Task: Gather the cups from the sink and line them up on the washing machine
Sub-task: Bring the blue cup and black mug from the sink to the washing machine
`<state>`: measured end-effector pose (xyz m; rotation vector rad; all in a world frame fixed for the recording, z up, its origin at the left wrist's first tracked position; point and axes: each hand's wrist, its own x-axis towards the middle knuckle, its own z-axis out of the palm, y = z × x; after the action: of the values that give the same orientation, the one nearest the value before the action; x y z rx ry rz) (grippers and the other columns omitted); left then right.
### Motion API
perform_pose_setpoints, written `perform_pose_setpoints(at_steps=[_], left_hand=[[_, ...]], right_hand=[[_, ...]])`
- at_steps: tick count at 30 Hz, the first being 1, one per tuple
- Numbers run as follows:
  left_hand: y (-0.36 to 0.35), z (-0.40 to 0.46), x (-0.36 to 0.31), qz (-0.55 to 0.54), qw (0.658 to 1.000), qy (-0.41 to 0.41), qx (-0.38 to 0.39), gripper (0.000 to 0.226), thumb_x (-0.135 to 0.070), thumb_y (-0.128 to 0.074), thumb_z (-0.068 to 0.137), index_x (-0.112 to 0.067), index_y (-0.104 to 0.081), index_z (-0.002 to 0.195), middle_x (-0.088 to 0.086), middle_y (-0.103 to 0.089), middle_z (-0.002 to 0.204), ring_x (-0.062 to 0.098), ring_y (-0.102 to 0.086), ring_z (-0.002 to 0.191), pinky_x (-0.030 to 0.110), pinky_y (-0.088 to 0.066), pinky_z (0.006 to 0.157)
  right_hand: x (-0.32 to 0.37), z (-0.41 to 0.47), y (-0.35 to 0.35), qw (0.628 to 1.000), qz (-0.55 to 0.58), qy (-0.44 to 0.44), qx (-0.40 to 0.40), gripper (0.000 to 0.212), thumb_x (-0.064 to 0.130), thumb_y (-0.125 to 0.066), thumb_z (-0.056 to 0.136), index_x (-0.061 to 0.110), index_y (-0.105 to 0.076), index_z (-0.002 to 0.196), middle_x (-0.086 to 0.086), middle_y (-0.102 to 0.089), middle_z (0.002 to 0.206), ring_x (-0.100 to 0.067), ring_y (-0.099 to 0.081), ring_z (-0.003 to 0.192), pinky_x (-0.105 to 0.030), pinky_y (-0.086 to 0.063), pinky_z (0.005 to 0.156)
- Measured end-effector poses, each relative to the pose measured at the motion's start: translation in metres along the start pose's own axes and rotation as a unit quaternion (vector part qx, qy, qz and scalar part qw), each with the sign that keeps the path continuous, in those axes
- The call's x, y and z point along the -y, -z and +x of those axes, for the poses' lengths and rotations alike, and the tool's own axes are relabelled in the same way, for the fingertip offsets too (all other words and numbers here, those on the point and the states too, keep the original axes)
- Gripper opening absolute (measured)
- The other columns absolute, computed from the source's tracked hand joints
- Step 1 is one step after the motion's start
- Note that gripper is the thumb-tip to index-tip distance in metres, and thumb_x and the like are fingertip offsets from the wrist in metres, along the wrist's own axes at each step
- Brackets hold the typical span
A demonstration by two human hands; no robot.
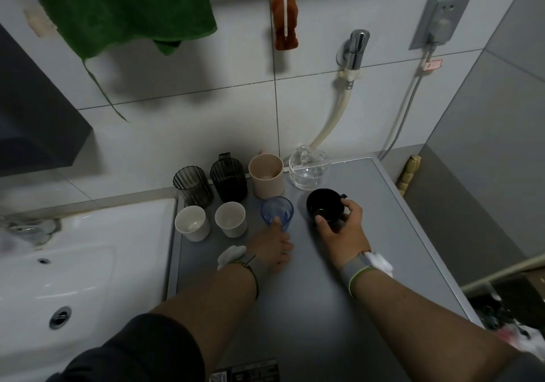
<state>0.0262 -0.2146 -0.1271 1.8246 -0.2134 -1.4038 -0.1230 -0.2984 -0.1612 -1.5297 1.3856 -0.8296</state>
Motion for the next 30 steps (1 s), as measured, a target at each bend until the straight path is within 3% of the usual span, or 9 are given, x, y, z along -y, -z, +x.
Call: perform_pose_setpoints(at_steps=[8,11,14,18,22,26,30], left_hand=[[-0.004,0.003,0.0,-0.033,0.999,-0.002,-0.015,0.062,-0.062,-0.031,0.099,-0.009,-0.062,0.101,0.01,-0.066,0.095,0.019,-0.058,0.075,0.026,-0.041,0.067],[-0.004,-0.001,-0.007,-0.059,0.997,0.044,0.036,0.06,-0.063,-0.022,0.1,-0.016,-0.045,0.071,0.003,-0.043,0.066,0.014,-0.033,0.05,0.02,-0.021,0.048],[-0.005,0.002,-0.009,-0.077,0.994,0.058,0.053,0.055,-0.065,-0.018,0.099,-0.022,-0.028,0.067,-0.002,-0.024,0.062,0.012,-0.014,0.047,0.021,-0.006,0.052],[-0.004,0.006,-0.007,-0.082,0.994,0.051,0.05,0.054,-0.067,-0.017,0.098,-0.023,-0.026,0.067,-0.003,-0.021,0.061,0.011,-0.013,0.041,0.016,-0.007,0.05],[-0.004,0.009,-0.007,-0.087,0.994,0.041,0.043,0.054,-0.067,-0.018,0.097,-0.023,-0.028,0.067,-0.003,-0.021,0.059,0.011,-0.012,0.039,0.014,-0.008,0.049],[-0.002,0.012,-0.006,-0.08,0.995,0.043,0.04,0.054,-0.068,-0.018,0.096,-0.023,-0.03,0.068,-0.002,-0.023,0.059,0.012,-0.013,0.043,0.019,-0.008,0.053],[-0.001,0.017,-0.003,-0.081,0.996,0.032,0.021,0.055,-0.07,-0.02,0.095,-0.023,-0.032,0.069,-0.003,-0.025,0.057,0.011,-0.014,0.042,0.014,-0.012,0.05]], right_hand=[[-0.001,0.004,-0.002,0.998,0.044,-0.037,0.003,0.078,0.045,-0.081,0.077,0.039,-0.031,0.137,0.008,-0.062,0.104,-0.012,-0.067,0.091,-0.021,-0.043,0.078],[-0.003,0.006,-0.002,0.998,0.026,-0.05,0.001,0.083,0.051,-0.08,0.075,0.033,-0.031,0.139,0.012,-0.06,0.099,-0.01,-0.064,0.087,-0.022,-0.042,0.076],[-0.003,0.009,0.0,0.998,0.019,-0.063,0.013,0.081,0.053,-0.08,0.073,0.027,-0.037,0.136,0.011,-0.06,0.101,-0.008,-0.062,0.088,-0.02,-0.041,0.076],[-0.003,0.014,0.0,0.997,0.014,-0.064,0.032,0.07,0.051,-0.082,0.073,0.024,-0.048,0.128,0.014,-0.061,0.1,0.008,-0.056,0.083,-0.013,-0.04,0.07],[-0.003,0.017,-0.001,0.997,0.006,-0.061,0.04,0.073,0.051,-0.082,0.074,0.018,-0.051,0.132,0.006,-0.065,0.11,-0.01,-0.062,0.094,-0.022,-0.043,0.083],[-0.002,0.019,-0.002,0.997,0.025,-0.056,0.044,0.078,0.045,-0.084,0.074,0.017,-0.048,0.137,0.004,-0.063,0.112,-0.012,-0.062,0.1,-0.023,-0.042,0.088],[-0.001,0.02,-0.003,0.997,0.023,-0.057,0.041,0.079,0.046,-0.085,0.073,0.017,-0.05,0.137,0.008,-0.061,0.105,-0.011,-0.062,0.097,-0.021,-0.041,0.085]])
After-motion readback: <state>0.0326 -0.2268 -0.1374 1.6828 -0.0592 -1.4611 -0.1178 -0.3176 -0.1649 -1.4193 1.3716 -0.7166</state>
